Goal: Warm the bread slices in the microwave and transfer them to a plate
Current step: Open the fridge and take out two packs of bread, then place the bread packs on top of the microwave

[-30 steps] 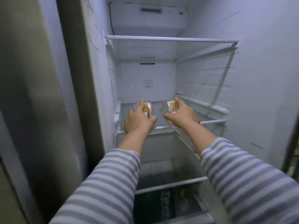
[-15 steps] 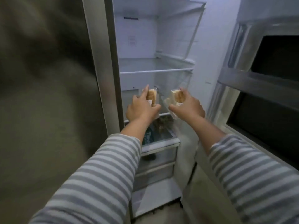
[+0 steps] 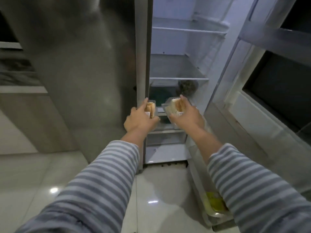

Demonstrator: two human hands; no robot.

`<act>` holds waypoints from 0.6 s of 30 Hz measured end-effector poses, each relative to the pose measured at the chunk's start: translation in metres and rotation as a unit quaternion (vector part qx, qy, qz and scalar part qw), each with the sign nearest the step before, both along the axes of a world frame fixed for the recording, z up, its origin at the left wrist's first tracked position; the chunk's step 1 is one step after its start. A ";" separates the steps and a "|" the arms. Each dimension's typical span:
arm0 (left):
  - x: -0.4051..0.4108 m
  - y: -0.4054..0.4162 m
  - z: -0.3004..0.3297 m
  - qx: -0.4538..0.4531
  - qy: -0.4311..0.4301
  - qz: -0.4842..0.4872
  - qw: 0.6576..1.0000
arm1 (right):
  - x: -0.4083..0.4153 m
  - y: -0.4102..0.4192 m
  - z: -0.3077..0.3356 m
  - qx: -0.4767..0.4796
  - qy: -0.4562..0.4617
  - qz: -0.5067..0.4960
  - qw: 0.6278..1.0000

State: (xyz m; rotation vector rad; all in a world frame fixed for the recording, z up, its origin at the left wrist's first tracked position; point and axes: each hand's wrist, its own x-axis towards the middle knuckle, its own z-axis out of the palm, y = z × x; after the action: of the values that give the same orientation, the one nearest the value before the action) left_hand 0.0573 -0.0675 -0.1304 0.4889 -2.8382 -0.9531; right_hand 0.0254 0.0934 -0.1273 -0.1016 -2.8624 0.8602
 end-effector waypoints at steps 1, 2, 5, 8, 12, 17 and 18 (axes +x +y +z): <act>0.016 -0.007 -0.004 0.000 -0.003 0.022 1.000 | 0.010 -0.007 -0.006 0.008 -0.002 0.013 1.000; 0.032 -0.015 -0.006 -0.001 -0.006 0.043 0.999 | 0.019 -0.015 -0.010 0.015 -0.007 0.027 0.999; 0.076 -0.042 -0.009 -0.004 -0.023 0.102 0.994 | 0.043 -0.044 -0.019 0.020 -0.024 0.087 0.996; 0.113 -0.076 -0.012 -0.002 -0.035 0.155 0.987 | 0.064 -0.081 -0.022 0.013 -0.048 0.145 0.988; 0.152 -0.128 -0.011 -0.006 -0.025 0.226 0.974 | 0.085 -0.142 -0.017 0.018 -0.056 0.208 0.976; 0.194 -0.208 -0.007 -0.022 -0.005 0.299 0.954 | 0.109 -0.232 -0.004 0.012 -0.045 0.280 0.959; 0.200 -0.226 -0.006 -0.026 -0.003 0.309 0.951 | 0.113 -0.252 -0.003 0.013 -0.043 0.294 0.955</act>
State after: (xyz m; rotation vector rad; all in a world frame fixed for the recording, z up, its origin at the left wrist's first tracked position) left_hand 0.2578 -0.2935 -0.1367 1.2684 -2.4336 -0.7380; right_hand 0.1383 -0.1589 -0.1300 0.7700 -3.0185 0.9171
